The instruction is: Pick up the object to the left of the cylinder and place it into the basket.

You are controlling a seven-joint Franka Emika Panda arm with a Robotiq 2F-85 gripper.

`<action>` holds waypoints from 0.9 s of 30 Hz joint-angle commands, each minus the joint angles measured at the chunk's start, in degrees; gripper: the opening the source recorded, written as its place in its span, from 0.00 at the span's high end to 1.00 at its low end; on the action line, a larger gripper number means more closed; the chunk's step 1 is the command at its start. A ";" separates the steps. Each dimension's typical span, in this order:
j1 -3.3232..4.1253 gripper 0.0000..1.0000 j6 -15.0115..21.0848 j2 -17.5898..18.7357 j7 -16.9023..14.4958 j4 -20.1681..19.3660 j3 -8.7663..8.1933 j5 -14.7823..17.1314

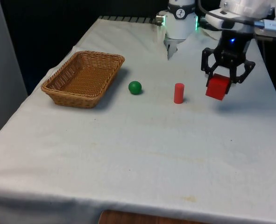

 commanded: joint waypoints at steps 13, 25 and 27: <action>-0.40 0.98 0.11 -2.12 -0.63 -1.83 -2.98 -2.01; -0.69 0.98 -3.90 -8.54 -0.34 -3.90 -4.24 -4.53; -0.80 0.98 -4.47 -9.57 -0.46 -4.24 -4.47 -4.98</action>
